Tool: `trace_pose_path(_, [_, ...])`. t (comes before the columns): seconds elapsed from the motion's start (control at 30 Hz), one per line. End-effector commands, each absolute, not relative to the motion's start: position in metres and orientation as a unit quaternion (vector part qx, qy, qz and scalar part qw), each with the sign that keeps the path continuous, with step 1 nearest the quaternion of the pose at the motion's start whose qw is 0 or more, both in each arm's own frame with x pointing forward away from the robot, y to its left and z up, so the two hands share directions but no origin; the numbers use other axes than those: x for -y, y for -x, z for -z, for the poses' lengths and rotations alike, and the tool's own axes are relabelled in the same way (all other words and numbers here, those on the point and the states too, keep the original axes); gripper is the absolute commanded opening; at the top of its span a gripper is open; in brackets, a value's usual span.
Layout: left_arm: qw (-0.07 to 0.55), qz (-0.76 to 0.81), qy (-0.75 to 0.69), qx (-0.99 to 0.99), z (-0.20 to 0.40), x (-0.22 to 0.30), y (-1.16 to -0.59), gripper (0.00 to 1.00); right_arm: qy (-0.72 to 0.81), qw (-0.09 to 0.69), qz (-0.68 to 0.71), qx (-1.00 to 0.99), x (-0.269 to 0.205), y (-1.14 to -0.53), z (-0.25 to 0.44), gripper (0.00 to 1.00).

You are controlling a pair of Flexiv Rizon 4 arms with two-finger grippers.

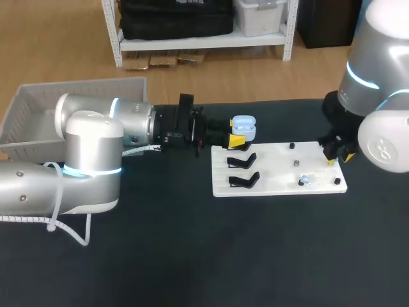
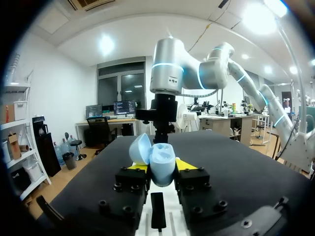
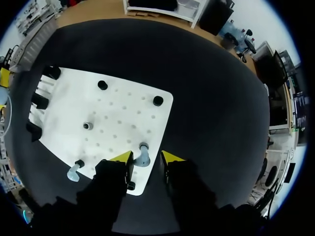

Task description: Pick up each earbud case from the left stands, insert the matching earbuds, close the lid, and place the case in the box.

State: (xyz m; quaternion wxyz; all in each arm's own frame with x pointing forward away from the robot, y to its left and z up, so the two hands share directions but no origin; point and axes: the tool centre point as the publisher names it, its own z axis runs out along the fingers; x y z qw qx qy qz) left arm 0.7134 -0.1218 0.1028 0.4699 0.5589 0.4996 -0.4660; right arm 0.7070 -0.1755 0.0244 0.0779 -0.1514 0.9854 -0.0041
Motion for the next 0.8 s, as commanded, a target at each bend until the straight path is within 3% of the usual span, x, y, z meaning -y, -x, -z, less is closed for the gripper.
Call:
trace_pose_path(0.03, [0.473,0.464,-0.558,-0.500,-0.1021,0.1219,-0.7116,0.00,0.150,0.082,0.009,-0.985,0.1746,-0.7051,-0.0215,0.34])
trace_pose_path(0.33, [0.473,0.464,-0.558,-0.500,-0.1021,0.1219,-0.7116,0.00,0.151,0.080,0.013,-0.985,0.1748,-0.7052,-0.0198,0.28])
trace_pose_path(0.57, [0.473,0.464,-0.558,-0.500,-0.1021,0.1219,-0.7116,0.00,0.153,0.080,0.016,-0.985,0.1750,-0.7053,-0.0195,0.00])
trace_pose_path(0.8, [0.473,0.464,-0.558,-0.500,-0.1021,0.1219,-0.7116,0.00,0.156,0.080,0.018,-0.984,0.1760,-0.7004,-0.0263,0.00])
